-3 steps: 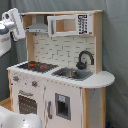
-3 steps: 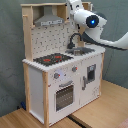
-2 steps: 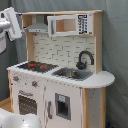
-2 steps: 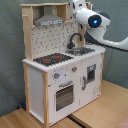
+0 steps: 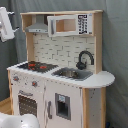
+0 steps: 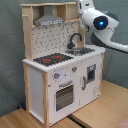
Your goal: Play with the kitchen
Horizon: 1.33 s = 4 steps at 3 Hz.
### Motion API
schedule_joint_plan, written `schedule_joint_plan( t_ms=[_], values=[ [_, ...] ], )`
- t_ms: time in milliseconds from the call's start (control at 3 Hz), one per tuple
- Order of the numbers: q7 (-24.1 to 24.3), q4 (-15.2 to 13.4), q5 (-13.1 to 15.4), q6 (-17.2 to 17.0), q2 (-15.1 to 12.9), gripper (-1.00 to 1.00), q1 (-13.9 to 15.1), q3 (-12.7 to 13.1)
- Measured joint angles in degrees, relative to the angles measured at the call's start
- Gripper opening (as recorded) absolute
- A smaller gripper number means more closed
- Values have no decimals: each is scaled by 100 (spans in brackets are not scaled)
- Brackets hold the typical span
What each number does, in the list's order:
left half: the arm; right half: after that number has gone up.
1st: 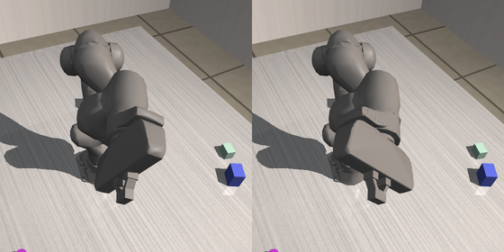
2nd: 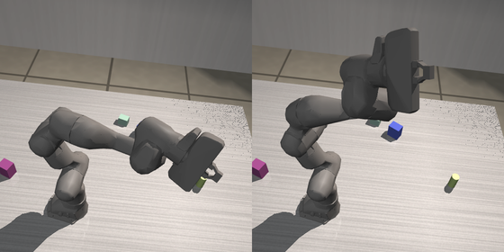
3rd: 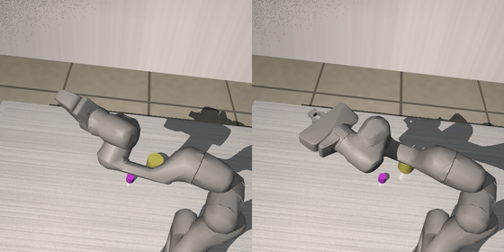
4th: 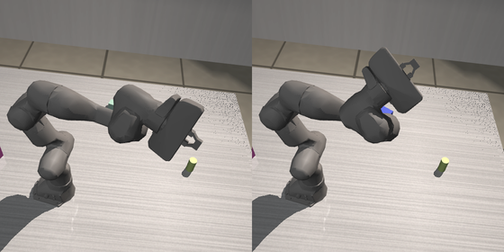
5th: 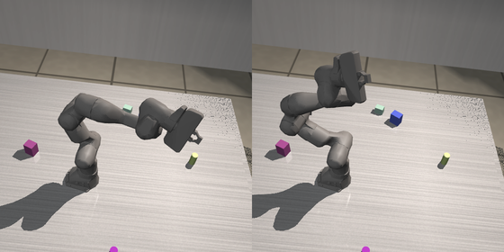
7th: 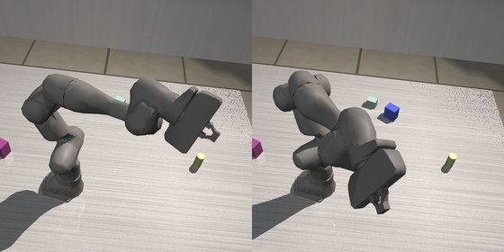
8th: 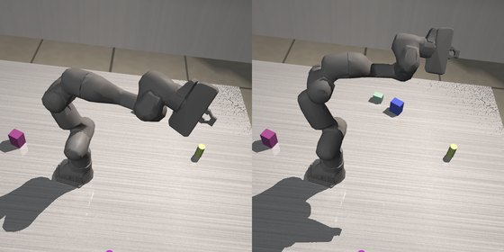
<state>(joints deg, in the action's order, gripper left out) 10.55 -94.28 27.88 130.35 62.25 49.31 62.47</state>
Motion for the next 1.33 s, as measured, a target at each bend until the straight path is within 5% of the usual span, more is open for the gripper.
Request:
schedule_joint_plan(
  t_ms=[333, 1333],
  values=[
    [1, -169, 62, -392, 177, 100, -319, -95],
    [-7, -1359, 156, -1087, 971, 100, -1184, -617]
  ],
)
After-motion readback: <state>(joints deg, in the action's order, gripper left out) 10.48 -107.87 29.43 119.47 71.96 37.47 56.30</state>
